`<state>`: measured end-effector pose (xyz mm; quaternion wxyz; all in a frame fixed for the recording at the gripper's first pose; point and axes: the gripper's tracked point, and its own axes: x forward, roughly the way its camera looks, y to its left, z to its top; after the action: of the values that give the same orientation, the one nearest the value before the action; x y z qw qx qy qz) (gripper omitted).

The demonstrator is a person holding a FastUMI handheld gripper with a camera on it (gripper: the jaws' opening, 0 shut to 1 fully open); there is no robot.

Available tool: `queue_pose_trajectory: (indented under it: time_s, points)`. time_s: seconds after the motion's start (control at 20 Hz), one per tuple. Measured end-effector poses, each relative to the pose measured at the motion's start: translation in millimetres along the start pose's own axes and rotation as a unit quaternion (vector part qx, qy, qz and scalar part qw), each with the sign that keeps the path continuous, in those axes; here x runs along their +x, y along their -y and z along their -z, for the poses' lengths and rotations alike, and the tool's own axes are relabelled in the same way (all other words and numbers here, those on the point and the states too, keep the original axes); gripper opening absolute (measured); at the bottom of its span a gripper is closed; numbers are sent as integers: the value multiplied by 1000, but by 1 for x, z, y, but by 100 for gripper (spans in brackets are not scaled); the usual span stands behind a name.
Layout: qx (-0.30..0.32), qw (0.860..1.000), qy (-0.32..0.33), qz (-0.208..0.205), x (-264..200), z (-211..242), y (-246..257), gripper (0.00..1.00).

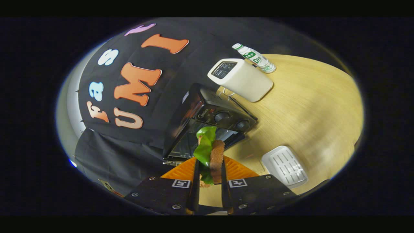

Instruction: Open the toaster oven, put the food inside, and close the toaster oven door.

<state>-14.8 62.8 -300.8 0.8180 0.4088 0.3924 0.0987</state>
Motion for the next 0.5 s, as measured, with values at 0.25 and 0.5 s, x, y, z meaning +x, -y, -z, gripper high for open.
queue_pose_trajectory:
  time_s: [0.25, 0.5]
  points:
    - [66, 996, 59, -12, 37, 5, -5, 28]
    - [112, 988, 105, -7, 76, 11, -12, 29]
